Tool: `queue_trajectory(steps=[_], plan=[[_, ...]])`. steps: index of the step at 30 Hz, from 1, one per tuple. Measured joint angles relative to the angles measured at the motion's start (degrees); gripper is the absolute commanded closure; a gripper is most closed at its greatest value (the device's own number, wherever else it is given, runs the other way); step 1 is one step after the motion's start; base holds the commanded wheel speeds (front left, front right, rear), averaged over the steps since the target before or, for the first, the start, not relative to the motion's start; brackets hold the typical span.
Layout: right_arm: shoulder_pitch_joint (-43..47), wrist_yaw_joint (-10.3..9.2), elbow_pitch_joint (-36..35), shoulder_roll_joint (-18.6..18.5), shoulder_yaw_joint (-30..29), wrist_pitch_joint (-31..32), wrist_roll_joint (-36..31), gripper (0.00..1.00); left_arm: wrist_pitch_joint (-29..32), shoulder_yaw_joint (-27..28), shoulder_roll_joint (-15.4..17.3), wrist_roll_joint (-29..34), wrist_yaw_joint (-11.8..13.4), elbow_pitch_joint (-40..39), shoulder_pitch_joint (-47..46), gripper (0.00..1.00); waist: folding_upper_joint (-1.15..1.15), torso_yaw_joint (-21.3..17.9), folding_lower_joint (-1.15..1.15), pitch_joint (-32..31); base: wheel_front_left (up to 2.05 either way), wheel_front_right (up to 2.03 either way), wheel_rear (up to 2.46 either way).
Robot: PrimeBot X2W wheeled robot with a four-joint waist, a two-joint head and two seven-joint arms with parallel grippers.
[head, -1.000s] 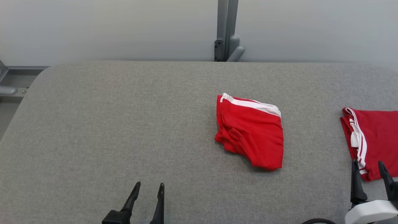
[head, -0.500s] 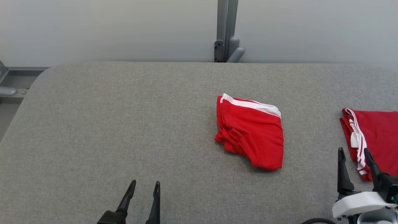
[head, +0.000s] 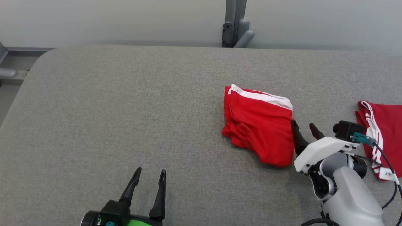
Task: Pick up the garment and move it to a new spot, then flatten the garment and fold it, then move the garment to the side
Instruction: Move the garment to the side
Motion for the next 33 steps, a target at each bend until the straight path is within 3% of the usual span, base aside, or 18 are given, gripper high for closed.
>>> queue_trajectory(steps=[6, 11, 12, 13, 17, 21, 27, 33], plan=[[-8.01, -0.01, 9.18, -0.68, -0.29, 9.64, -2.14, 0.0, 0.0, 0.74, -0.81, 0.24, -0.96, 0.08, -2.78, 0.0, 0.0, 1.44, 0.0, 3.43, 0.0, 0.0, 0.0], [-10.43, -0.01, 11.95, -0.38, 1.44, 12.74, -0.13, 0.03, 0.0, 1.58, -1.12, 0.22, -1.08, 0.08, -3.33, 0.0, 0.0, 3.13, 0.0, 5.23, 0.0, 0.0, 0.0], [-10.65, -0.01, 12.05, -0.45, 1.36, 12.61, 0.71, 0.62, 0.0, 1.68, -1.16, 0.22, -1.09, 0.09, -3.35, 0.0, 0.0, 3.38, 0.0, 5.48, 0.0, 0.0, 0.0], [-10.88, -0.01, 12.24, -0.47, 1.31, 12.29, 1.42, 1.0, 0.0, 1.79, -1.2, 0.22, -1.09, 0.12, -3.36, 0.0, 0.0, 3.58, 0.0, 5.68, 0.0, 0.0, 0.0], [-11.5, -0.01, 11.0, -0.33, 3.21, 11.46, 4.01, 1.0, 0.0, 2.91, -1.26, -0.1, -0.73, -0.1, -3.2, 0.0, 0.0, 3.13, 0.0, 5.9, 0.0, 0.0, 0.0], [-11.39, -0.01, 5.2, -1.74, 7.79, 14.97, 6.31, 1.0, 0.0, 3.98, -1.31, -0.25, -0.27, -0.53, -1.69, 0.0, 0.0, 1.29, 0.0, 5.7, 0.0, 0.0, 0.0], [-11.2, -0.01, -8.11, -13.02, 10.01, 27.66, 8.18, 1.0, 0.0, 3.65, -1.34, -0.29, -0.36, -1.72, -1.32, 0.0, 0.0, -3.72, 0.0, 4.87, 0.0, 0.0, 0.0], [-11.29, -0.01, -18.48, -21.04, 4.46, 43.03, 9.06, 1.0, -0.01, 3.14, -1.37, -0.18, -0.53, -2.49, -3.81, 0.0, 0.0, -8.24, 0.0, 5.25, 0.0, 0.0, 0.0]])
